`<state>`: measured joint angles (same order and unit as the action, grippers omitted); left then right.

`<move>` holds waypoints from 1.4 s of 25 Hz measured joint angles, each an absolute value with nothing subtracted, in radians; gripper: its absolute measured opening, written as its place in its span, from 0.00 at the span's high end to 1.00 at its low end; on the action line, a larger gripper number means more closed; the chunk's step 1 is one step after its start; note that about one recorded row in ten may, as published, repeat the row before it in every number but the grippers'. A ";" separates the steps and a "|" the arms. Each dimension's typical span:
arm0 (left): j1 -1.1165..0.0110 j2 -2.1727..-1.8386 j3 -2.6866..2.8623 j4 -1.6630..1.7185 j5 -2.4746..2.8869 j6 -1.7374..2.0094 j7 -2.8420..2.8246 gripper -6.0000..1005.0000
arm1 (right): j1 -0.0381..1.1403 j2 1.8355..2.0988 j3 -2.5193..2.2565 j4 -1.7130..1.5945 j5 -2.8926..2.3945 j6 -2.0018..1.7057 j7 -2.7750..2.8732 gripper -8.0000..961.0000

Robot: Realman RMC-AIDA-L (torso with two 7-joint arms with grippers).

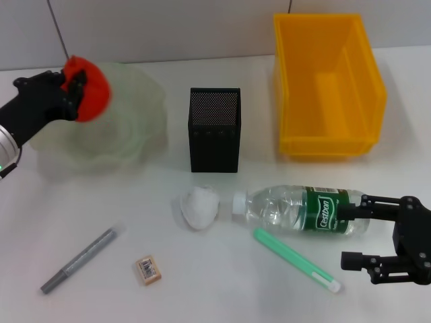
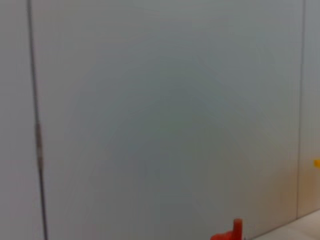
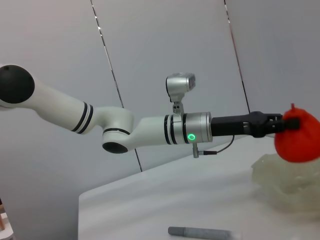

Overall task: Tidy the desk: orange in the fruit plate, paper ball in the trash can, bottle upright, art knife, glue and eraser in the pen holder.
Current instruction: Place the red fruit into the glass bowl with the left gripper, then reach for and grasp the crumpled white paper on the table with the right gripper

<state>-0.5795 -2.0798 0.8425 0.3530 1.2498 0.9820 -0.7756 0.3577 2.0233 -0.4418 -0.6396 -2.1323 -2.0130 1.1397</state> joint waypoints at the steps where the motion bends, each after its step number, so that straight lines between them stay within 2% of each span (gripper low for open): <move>1: -0.580 -2.080 0.852 0.353 1.250 0.980 -0.776 0.85 | 0.359 2.023 -0.442 -0.640 -2.132 -2.013 1.140 0.19; 7: -0.576 -2.079 0.868 0.357 1.249 0.997 -0.781 0.78 | 0.365 2.021 -0.440 -0.642 -2.132 -2.025 1.144 0.19; 13: -0.546 -2.073 0.877 0.363 1.254 1.065 -0.791 0.59 | 0.373 2.016 -0.416 -0.658 -2.132 -2.025 1.180 0.19; 16: -0.515 -2.070 0.905 0.376 1.258 1.119 -0.800 0.44 | 0.394 2.023 -0.363 -0.736 -2.115 -2.025 1.297 0.19; 20: -0.441 -2.063 0.996 0.414 1.269 1.239 -0.814 0.28 | 0.427 2.024 -0.391 -0.860 -2.077 -2.032 1.470 0.19; 24: -0.317 -2.062 1.134 0.497 1.337 1.364 -0.838 0.14 | 0.519 2.033 -0.550 -1.131 -2.077 -2.010 1.801 0.19; 27: -0.284 -2.063 1.174 0.499 1.346 1.399 -0.833 0.14 | 0.561 2.033 -0.626 -1.200 -2.093 -1.984 1.927 0.19; 35: -0.230 -2.061 1.253 0.495 1.403 1.424 -0.852 0.14 | 0.745 2.004 -0.813 -1.329 -2.201 -1.954 2.303 0.19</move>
<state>-0.2304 -2.0607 1.2530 0.4951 1.4025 1.4237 -0.8520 0.7452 2.0043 -0.8125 -1.3294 -2.2008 -1.9539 2.3032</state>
